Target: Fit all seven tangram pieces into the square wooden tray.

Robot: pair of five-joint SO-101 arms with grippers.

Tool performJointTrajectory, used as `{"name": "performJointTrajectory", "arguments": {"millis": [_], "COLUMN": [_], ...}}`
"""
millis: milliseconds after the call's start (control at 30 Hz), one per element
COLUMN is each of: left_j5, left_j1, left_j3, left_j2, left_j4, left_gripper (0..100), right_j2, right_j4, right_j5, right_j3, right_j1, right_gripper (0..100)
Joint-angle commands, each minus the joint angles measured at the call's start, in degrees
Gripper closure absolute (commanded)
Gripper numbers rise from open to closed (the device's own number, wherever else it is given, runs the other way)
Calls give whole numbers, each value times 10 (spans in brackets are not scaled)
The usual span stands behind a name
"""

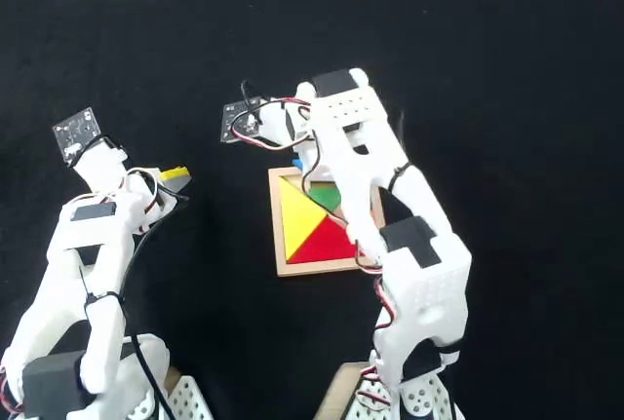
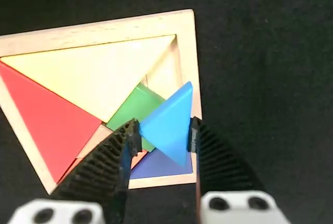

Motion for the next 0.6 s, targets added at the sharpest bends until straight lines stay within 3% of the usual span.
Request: {"name": "performJointTrajectory", "arguments": {"millis": [0, 567], "left_j5": [5, 5], "left_j1": [8, 8], "left_j3": [-3, -3], "left_j2": [-2, -2], "left_j4": [-11, -11], "left_gripper": [657, 657], "right_j2": [-3, 42], "right_j4": [-8, -6], "right_j5": [6, 4], "right_j3": [-10, -15], "right_j1": [-20, -29], "right_gripper": [886, 805]}}
